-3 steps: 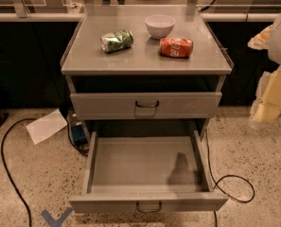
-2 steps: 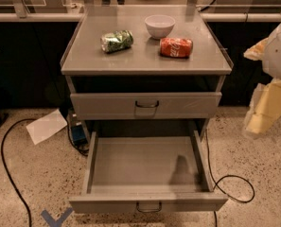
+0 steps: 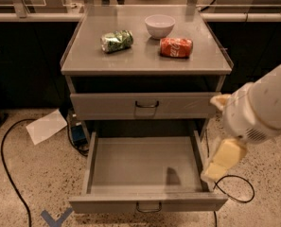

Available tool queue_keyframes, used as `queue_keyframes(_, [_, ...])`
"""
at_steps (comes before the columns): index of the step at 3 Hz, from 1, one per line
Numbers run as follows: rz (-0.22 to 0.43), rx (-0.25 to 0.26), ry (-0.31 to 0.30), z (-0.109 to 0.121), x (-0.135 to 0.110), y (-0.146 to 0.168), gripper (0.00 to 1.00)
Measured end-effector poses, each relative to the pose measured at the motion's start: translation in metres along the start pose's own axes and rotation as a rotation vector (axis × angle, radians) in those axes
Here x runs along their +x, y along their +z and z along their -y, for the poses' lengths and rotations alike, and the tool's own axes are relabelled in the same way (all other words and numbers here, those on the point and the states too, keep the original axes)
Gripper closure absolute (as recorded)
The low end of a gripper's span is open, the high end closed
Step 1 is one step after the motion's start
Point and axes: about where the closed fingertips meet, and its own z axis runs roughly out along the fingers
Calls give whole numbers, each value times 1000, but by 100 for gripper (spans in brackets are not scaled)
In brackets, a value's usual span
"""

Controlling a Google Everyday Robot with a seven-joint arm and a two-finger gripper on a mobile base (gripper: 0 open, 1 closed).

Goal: Close middle drawer

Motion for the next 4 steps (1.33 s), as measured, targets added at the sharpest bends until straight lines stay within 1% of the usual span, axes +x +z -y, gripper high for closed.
queue_keyframes(1, [42, -40, -16, -35, -2, 65, 0])
queue_keyframes(2, [31, -43, -11, -43, 6, 80, 19])
queue_keyframes(4, [30, -44, -11, -43, 6, 80, 65])
